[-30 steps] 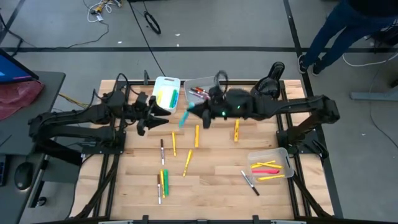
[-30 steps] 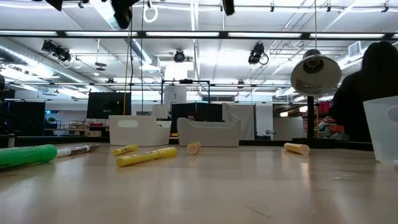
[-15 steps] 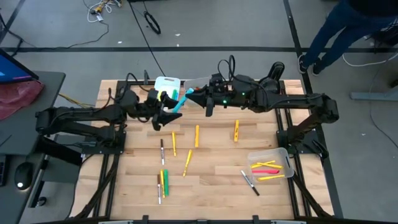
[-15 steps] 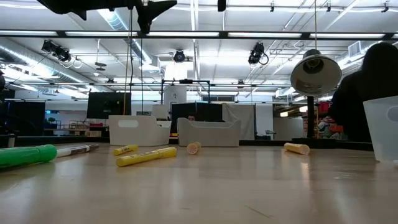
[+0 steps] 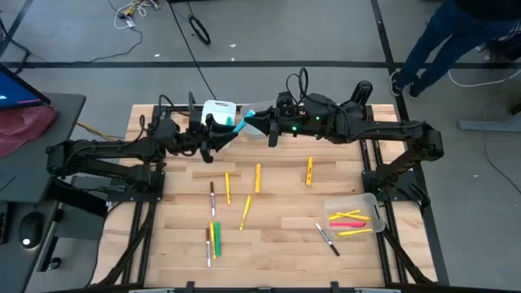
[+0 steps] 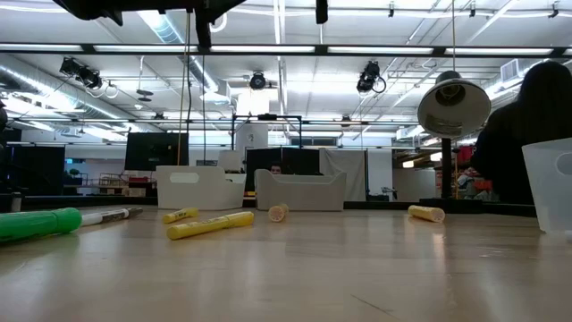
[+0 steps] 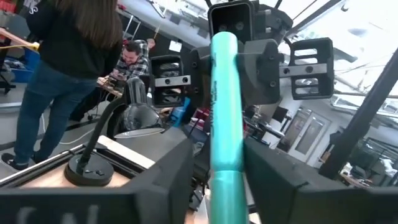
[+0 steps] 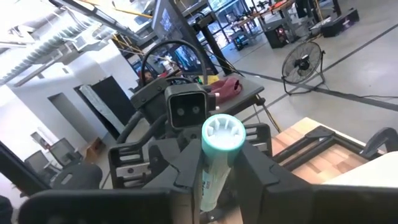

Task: Pick & Place Markers
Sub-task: Put the light blue highlighter pen into the white bin

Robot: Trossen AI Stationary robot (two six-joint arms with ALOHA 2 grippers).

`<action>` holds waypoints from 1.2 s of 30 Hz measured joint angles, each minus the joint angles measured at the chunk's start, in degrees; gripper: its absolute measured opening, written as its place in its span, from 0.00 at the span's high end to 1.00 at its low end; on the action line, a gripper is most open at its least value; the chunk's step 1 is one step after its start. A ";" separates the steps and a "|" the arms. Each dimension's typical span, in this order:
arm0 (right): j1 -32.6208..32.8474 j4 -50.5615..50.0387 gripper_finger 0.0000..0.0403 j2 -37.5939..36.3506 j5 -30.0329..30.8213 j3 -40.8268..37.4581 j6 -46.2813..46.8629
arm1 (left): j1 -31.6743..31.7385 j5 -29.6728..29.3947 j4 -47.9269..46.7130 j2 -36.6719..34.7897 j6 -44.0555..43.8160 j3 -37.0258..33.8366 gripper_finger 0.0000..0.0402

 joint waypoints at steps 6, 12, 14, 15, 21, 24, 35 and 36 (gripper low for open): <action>-0.02 -0.17 0.82 0.00 0.02 0.00 0.07 | -0.02 0.94 0.06 0.00 0.03 0.00 0.84; -0.12 -1.50 0.77 -0.11 -0.21 0.00 0.80 | 0.00 1.76 -1.35 -0.04 -4.75 0.02 0.84; -0.53 -4.08 0.73 -0.75 -0.35 -0.11 1.34 | 0.11 1.35 -3.49 -0.07 -6.65 0.09 0.84; -0.75 -5.73 0.70 -1.24 -0.33 -0.12 1.46 | 0.13 0.95 -5.03 -0.41 -7.66 0.11 0.84; -1.57 -19.23 0.60 -7.09 -0.44 0.09 2.08 | 2.11 -7.54 -34.21 -2.40 -9.92 6.65 0.84; -1.38 -25.38 0.59 -9.01 -0.33 0.04 1.80 | 6.82 -10.14 -56.37 -0.96 -8.64 15.57 0.84; 3.66 -28.71 0.61 -10.08 4.91 0.02 2.83 | 29.51 4.97 -76.83 20.50 0.42 21.92 0.84; 4.22 -29.19 0.62 -10.03 4.99 0.02 3.43 | 30.44 4.03 -76.83 22.40 0.50 21.92 0.84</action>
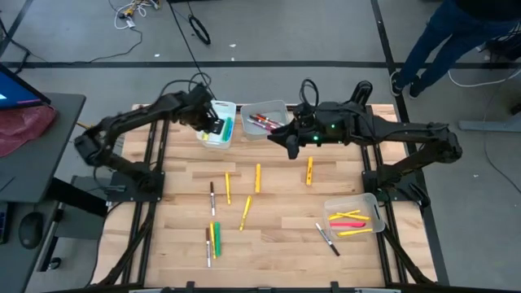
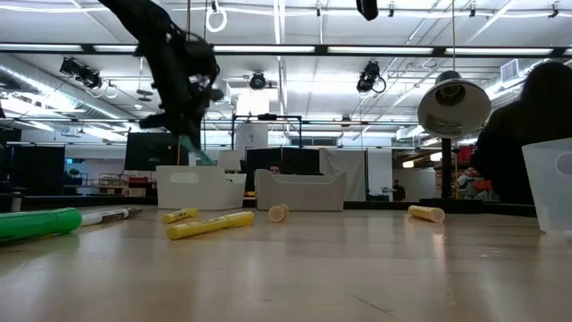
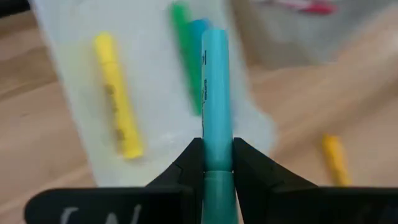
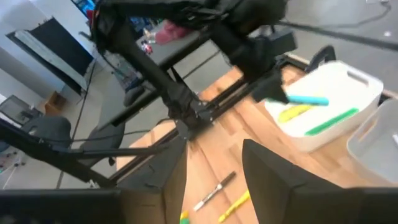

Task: Pick & Place Markers
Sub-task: Put the light blue highlighter pen into the white bin, then put the black marker pen into the gray bin

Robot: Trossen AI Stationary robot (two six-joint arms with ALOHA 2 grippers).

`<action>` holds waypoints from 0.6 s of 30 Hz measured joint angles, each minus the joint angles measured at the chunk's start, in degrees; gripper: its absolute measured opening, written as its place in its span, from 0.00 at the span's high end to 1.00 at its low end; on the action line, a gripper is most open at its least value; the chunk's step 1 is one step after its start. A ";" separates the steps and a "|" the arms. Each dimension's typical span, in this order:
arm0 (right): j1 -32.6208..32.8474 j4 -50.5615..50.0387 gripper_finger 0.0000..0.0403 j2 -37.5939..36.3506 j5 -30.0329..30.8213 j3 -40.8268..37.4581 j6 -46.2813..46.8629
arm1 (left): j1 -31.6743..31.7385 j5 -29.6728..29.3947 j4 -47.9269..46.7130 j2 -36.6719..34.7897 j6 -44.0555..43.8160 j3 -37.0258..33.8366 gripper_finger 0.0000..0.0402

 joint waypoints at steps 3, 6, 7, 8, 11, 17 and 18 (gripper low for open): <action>1.62 -0.71 0.63 0.08 0.36 0.00 0.95 | 1.90 -2.76 0.79 5.22 0.11 0.02 0.84; 3.38 -1.99 0.63 0.08 1.84 0.00 1.69 | 3.02 -5.69 1.81 8.62 -0.13 0.04 0.83; 3.88 -2.38 0.64 0.08 2.49 -0.02 1.94 | 3.33 -6.24 2.49 9.50 -0.32 0.06 0.82; 4.41 -2.69 0.64 0.08 3.04 -0.02 2.22 | 3.60 -6.41 2.82 10.38 -0.34 0.07 0.80; 5.75 -4.20 0.65 0.08 4.52 -0.02 3.09 | 3.65 -7.00 4.41 12.29 -0.31 0.07 0.74; 7.66 -5.07 0.66 0.08 5.35 -0.02 3.21 | 3.46 -7.35 7.37 13.32 -0.31 0.08 0.72; 7.87 -5.62 0.66 0.08 5.35 -0.02 3.55 | 3.46 -7.22 7.65 13.32 -0.29 0.09 0.71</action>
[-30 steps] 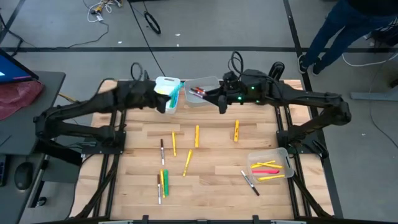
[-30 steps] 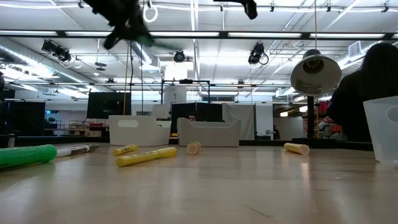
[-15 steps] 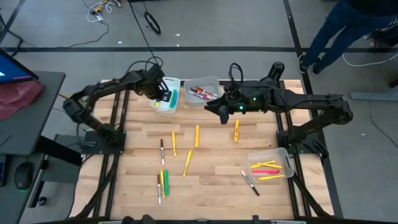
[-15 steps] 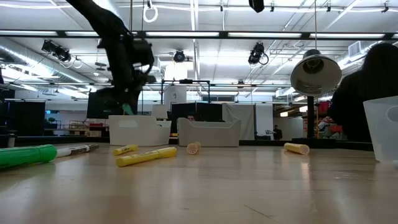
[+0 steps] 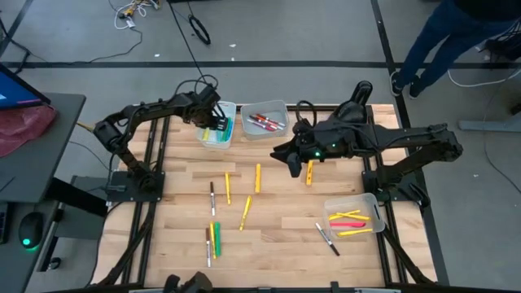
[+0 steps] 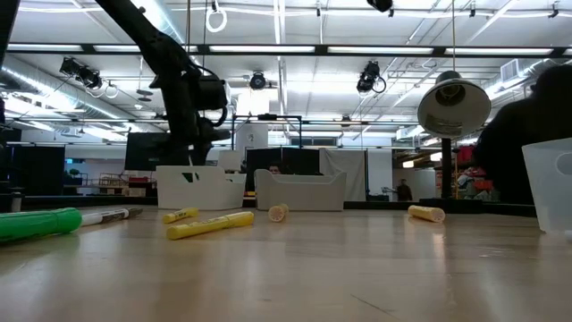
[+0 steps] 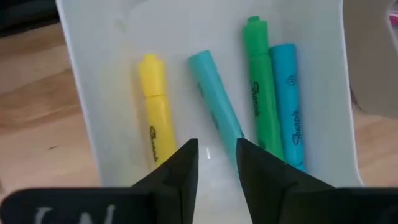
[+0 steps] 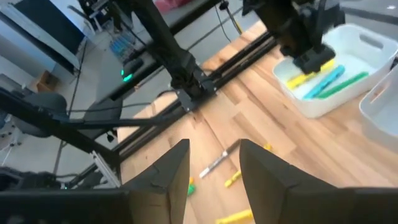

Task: Pick & Place Markers
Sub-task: Put the black marker pen into the gray bin

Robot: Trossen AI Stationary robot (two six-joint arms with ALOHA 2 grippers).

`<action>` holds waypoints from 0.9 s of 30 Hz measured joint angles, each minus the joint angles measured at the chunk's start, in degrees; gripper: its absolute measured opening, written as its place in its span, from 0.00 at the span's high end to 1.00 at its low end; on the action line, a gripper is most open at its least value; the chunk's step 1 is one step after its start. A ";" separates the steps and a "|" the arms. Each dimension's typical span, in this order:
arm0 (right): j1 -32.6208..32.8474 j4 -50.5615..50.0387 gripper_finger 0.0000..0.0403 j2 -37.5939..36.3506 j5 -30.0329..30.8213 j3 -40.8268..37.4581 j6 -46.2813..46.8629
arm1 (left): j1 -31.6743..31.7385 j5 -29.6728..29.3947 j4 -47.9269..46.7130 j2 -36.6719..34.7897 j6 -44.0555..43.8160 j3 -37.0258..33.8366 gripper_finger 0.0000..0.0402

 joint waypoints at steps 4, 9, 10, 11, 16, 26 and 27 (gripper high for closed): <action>0.53 -2.93 0.65 0.00 0.00 0.00 1.44 | 0.11 2.96 1.31 0.00 1.14 0.00 0.65; 1.11 -8.27 0.65 -0.64 -0.02 -0.02 3.89 | 0.47 8.43 0.65 -0.64 1.39 -0.04 0.51; 1.45 -9.41 0.65 -1.18 -0.02 -0.04 4.59 | 0.64 10.04 0.48 -1.28 1.41 -0.04 0.48; 1.90 -10.64 0.65 -1.86 -0.07 -0.02 5.39 | 0.70 11.44 0.64 -1.98 1.38 -0.04 0.46; 7.26 -18.16 0.65 -4.52 -0.13 -0.02 10.26 | -0.64 13.17 0.64 -8.17 1.40 -0.04 0.41; 30.53 -18.32 0.68 -1.39 -7.43 -4.40 29.87 | -9.60 8.29 8.17 -17.99 1.54 0.00 0.44; 32.75 -17.04 0.68 -1.21 -8.52 -5.90 33.06 | -10.50 7.87 9.01 -17.97 1.56 0.00 0.44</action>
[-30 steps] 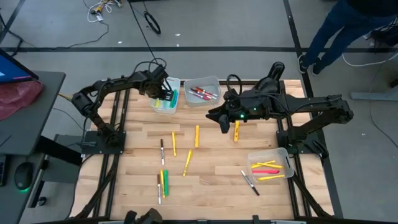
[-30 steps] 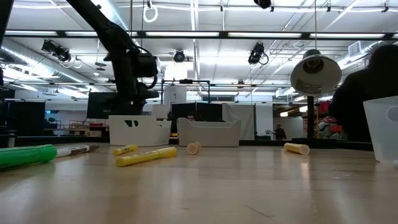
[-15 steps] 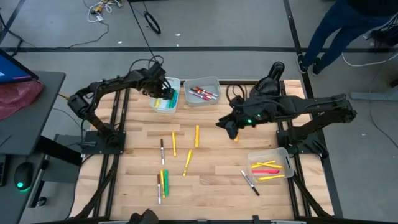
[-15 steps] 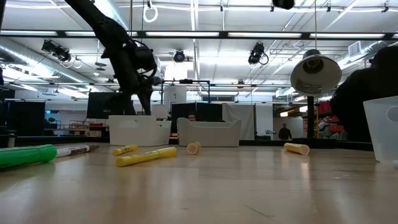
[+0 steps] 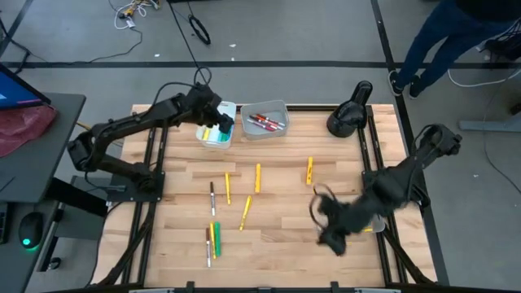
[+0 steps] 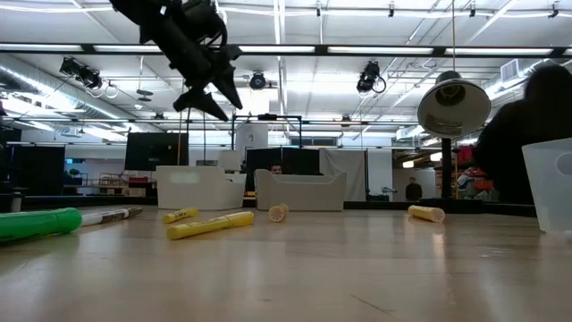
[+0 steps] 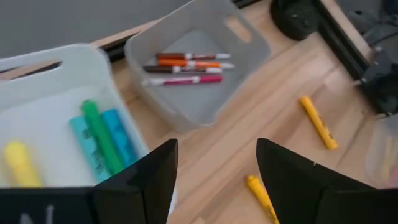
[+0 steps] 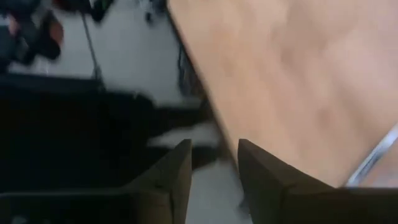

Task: Pick & Place Markers
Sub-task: Put the black marker pen into the gray bin

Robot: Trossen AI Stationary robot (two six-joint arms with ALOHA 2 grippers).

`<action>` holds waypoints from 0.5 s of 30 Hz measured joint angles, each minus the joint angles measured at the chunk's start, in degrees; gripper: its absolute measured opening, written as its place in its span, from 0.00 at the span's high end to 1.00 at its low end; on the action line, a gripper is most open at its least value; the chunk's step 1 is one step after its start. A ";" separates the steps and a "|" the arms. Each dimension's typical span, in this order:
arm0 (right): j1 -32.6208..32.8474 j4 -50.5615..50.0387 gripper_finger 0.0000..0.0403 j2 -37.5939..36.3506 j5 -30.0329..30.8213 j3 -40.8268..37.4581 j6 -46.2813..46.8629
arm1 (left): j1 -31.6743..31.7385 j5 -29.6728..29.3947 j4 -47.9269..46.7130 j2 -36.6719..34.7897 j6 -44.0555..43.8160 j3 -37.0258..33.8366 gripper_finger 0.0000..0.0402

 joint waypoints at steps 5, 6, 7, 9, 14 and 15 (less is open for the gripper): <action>10.02 4.20 0.66 0.25 -5.74 -9.11 13.49 | -3.02 -0.76 2.70 1.12 0.84 0.01 0.45; 11.87 5.50 0.64 0.25 -6.11 -10.82 15.86 | -3.41 -0.80 2.32 1.36 1.38 -0.06 0.45; 13.61 7.70 0.61 0.25 -6.15 -12.45 17.94 | -3.81 -0.85 2.39 1.56 1.74 -0.09 0.45; 16.84 12.66 0.55 0.25 -5.47 -15.92 20.73 | -4.52 -0.98 2.68 1.82 1.81 -0.04 0.45; 23.15 20.77 0.41 2.81 -3.13 -21.38 20.47 | -5.47 -1.01 2.38 1.84 1.79 -0.04 0.45; 23.94 20.67 0.40 4.04 -3.13 -21.48 19.15 | -5.66 -1.01 2.32 1.84 1.79 -0.04 0.45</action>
